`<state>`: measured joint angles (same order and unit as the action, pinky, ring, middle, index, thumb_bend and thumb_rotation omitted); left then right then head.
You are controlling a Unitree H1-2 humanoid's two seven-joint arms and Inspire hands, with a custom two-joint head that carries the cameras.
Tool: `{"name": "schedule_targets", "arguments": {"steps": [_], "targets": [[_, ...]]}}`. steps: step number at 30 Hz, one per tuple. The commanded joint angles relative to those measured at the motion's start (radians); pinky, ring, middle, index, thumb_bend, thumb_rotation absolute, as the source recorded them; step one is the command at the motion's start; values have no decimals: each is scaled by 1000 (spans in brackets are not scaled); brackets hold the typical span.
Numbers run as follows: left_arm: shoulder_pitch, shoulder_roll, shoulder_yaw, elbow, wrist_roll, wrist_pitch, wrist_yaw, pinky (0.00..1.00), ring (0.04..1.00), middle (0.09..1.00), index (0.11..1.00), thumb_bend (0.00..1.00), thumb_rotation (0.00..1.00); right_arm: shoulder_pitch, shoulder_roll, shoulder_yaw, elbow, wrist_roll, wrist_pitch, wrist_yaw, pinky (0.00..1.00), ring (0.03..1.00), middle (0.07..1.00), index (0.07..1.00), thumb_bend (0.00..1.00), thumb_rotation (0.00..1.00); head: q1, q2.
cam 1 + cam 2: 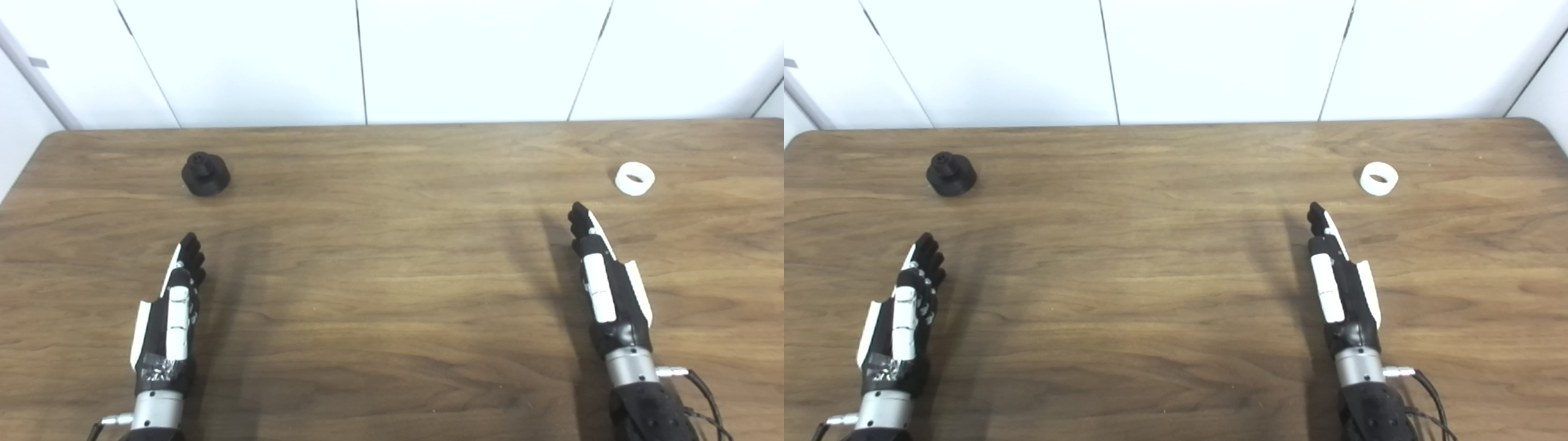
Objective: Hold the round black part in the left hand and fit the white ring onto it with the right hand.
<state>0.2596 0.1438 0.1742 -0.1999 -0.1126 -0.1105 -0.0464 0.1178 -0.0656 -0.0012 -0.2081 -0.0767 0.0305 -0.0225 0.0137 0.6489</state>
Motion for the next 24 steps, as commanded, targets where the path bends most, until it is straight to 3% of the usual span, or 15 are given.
{"name": "schedule_targets", "arguments": {"steps": [1,11,14,24], "targets": [[5,3,-5,2,11,1,1,1000,1000,1000,995,488,1000,9,-3,-2,-3,5,-18,6,1000,975,952,939,558,1000,41,-15],[9,-54,-32,41,52,-61,26,1000,1000,997,962,400,937,17,-47,-38,32,77,-58,54,1000,991,964,960,526,1000,205,-101],[13,-64,-47,49,67,-64,32,1000,1000,991,952,422,857,16,-57,-45,41,95,-63,66,1000,996,968,967,509,1000,246,-127],[12,-81,-89,72,116,-89,49,1000,1000,1000,968,478,864,16,-78,-57,54,136,-64,97,1000,1000,998,998,457,1000,310,-170]]}}
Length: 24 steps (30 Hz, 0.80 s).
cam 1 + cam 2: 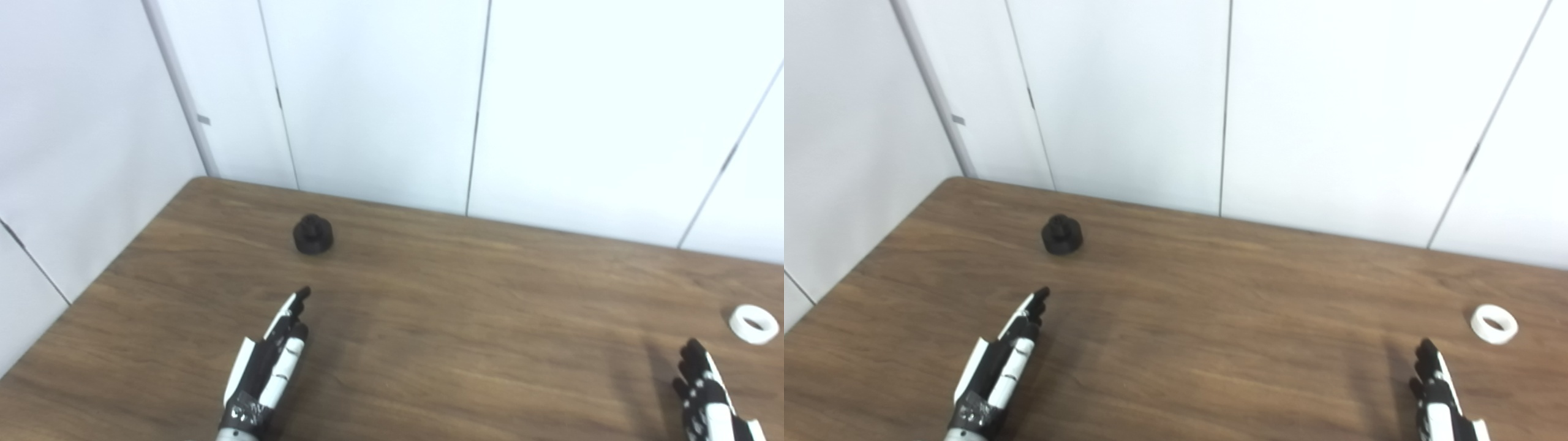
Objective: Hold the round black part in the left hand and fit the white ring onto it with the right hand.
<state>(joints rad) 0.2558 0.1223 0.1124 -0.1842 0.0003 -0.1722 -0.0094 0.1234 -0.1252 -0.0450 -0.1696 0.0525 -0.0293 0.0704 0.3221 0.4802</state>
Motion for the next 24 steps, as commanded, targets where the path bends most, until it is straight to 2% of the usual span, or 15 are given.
{"name": "schedule_targets", "arguments": {"steps": [1,8,11,14,18,21,23,24], "targets": [[16,-60,-29,58,4,-28,14,1000,1000,1000,970,484,860,11,-20,-13,16,10,-4,8,1000,1000,999,999,461,1000,2,-2],[23,-59,-35,47,6,-11,23,1000,1000,1000,982,480,853,13,-12,-11,9,18,-1,16,1000,1000,1000,1000,493,1000,-22,7],[26,-62,-29,39,2,7,30,1000,1000,1000,978,500,794,13,-6,-9,5,6,2,9,1000,1000,1000,998,479,1000,-29,8],[28,-55,-21,11,26,27,47,1000,1000,1000,984,515,657,13,-1,-9,3,-6,1,1,1000,1000,993,988,439,1000,-33,13],[15,-28,-6,-42,92,71,78,1000,1000,1000,992,528,565,13,3,-9,-8,-22,7,-5,1000,1000,986,985,423,1000,-38,14],[-19,-2,18,-80,128,132,95,985,996,996,973,589,515,12,7,-10,-13,-25,10,-7,1000,1000,984,983,411,1000,-39,14],[-46,8,38,-97,125,159,101,996,999,996,967,623,446,12,8,-10,-11,-26,5,-7,1000,1000,981,982,400,1000,-41,15],[-62,13,49,-106,139,171,111,989,992,986,956,675,377,13,8,-9,-11,-26,3,-7,1000,1000,980,982,394,1000,-43,16]]}}
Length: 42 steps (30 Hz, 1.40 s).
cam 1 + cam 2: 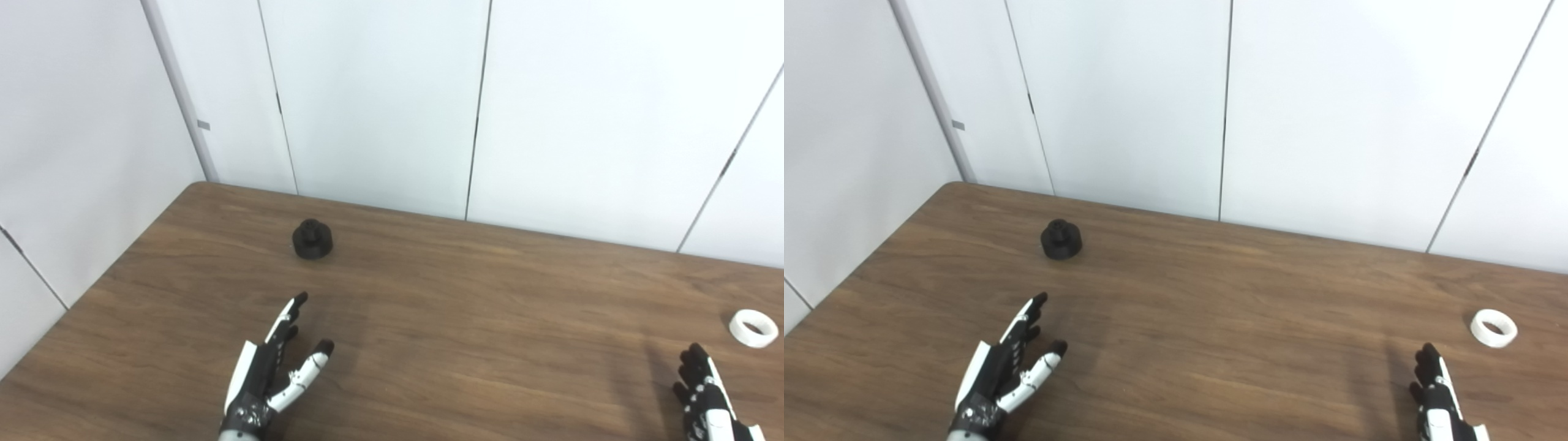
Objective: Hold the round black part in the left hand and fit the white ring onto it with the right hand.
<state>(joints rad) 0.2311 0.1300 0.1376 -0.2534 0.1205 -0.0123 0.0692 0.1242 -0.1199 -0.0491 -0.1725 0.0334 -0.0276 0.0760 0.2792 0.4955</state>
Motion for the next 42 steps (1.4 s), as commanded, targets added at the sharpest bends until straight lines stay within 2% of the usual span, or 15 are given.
{"name": "schedule_targets", "arguments": {"steps": [1,4,5,7,9,11,15,20,21,25,32,42], "targets": [[-54,9,35,-43,36,21,42,988,984,974,944,723,337,13,3,-5,-8,-8,-1,-12,1000,1000,979,982,387,1000,0,2],[-90,31,52,-47,76,26,51,960,963,948,922,843,245,15,6,-4,-14,-6,5,-14,1000,1000,980,985,381,1000,-1,4],[-109,43,61,-46,81,37,49,958,962,946,920,856,233,17,6,-3,-17,-8,8,-15,1000,1000,980,985,383,1000,-2,5],[-145,65,75,-47,90,67,45,980,969,940,898,958,203,18,8,0,-24,-9,15,-16,1000,1000,983,987,396,1000,-3,6],[-178,93,77,-47,117,102,37,996,976,943,894,991,204,19,10,1,-33,-16,28,-21,1000,1000,982,986,395,1000,-3,7],[-205,117,73,-41,152,132,34,999,977,940,889,999,215,19,10,4,-36,-23,34,-24,1000,1000,979,985,394,1000,-5,7],[-270,177,53,3,229,184,22,1000,994,951,882,1000,306,17,9,9,-42,-35,44,-25,1000,1000,980,990,408,1000,-8,8],[-349,236,18,84,315,229,17,1000,1000,961,866,1000,345,17,16,13,-47,-43,44,-33,1000,1000,974,986,407,1000,-10,8],[-368,244,12,105,327,235,17,1000,1000,962,851,1000,337,18,17,13,-47,-44,40,-34,1000,1000,974,983,373,1000,-11,9],[-422,267,-9,169,369,254,20,1000,1000,964,833,1000,339,19,16,17,-48,-48,32,-35,1000,1000,973,983,336,1000,-12,9],[-534,299,-46,317,431,285,36,1000,1000,972,840,1000,373,21,14,22,-51,-46,37,-31,1000,1000,975,987,341,1000,-15,11],[-662,318,-86,528,448,277,77,1000,1000,976,845,1000,326,28,18,30,-56,-65,34,-38,1000,993,967,983,339,1000,-23,11]]}}
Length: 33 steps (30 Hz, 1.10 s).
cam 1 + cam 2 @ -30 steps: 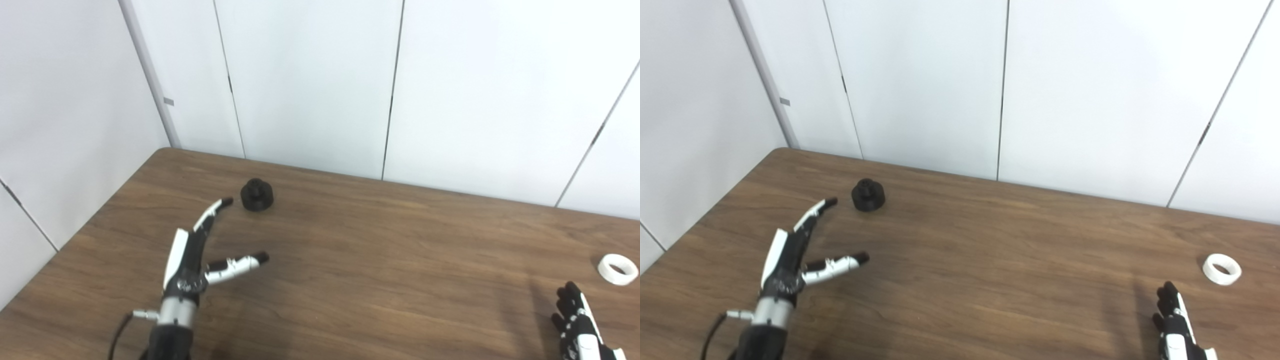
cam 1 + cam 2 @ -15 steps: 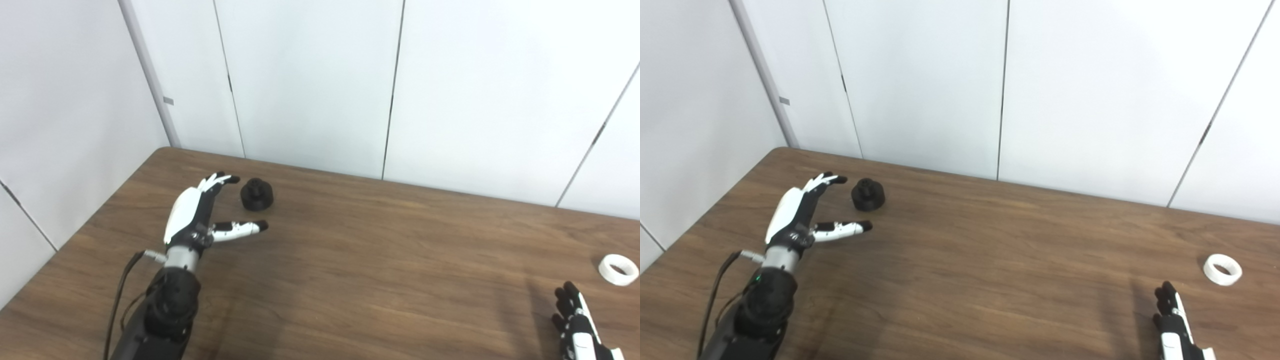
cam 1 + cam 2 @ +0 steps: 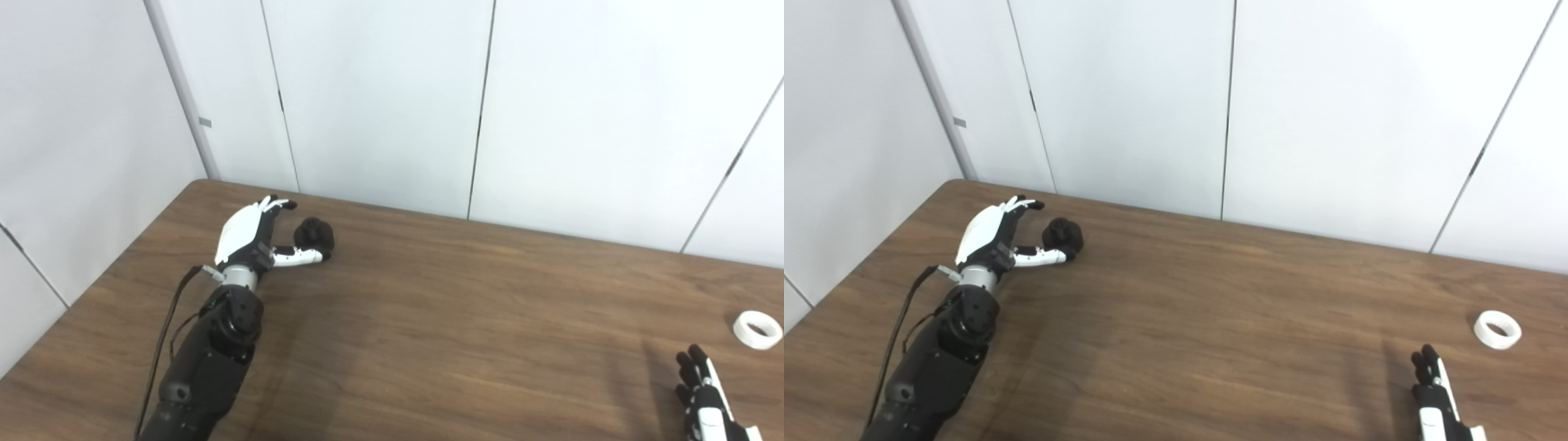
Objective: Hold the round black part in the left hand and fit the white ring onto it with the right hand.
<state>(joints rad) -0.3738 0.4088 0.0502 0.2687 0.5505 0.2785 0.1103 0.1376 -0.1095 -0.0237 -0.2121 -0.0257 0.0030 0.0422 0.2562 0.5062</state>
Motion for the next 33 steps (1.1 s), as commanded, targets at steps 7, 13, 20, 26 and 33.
{"name": "schedule_targets", "arguments": {"steps": [7,13,20,26,33], "targets": [[-117,65,-34,113,18,-14,40,1000,1000,982,855,1000,338,16,14,4,-21,-7,11,-9,1000,993,963,978,354,1000,-4,4],[-150,80,-65,150,7,23,-2,1000,1000,984,865,1000,359,18,15,5,-22,-17,10,-15,1000,987,963,976,364,1000,-6,6],[-169,90,-93,182,-3,53,-37,1000,1000,970,855,1000,366,18,14,7,-19,-22,7,-16,1000,976,955,969,386,1000,-11,7],[-183,98,-108,208,-24,56,-77,1000,1000,975,861,1000,380,18,15,7,-16,-22,-6,-18,1000,975,951,967,374,1000,-12,8],[-191,107,-139,217,-24,57,-88,1000,1000,966,845,1000,389,20,11,8,-17,-19,-4,-14,1000,981,955,974,377,1000,-17,11]]}}
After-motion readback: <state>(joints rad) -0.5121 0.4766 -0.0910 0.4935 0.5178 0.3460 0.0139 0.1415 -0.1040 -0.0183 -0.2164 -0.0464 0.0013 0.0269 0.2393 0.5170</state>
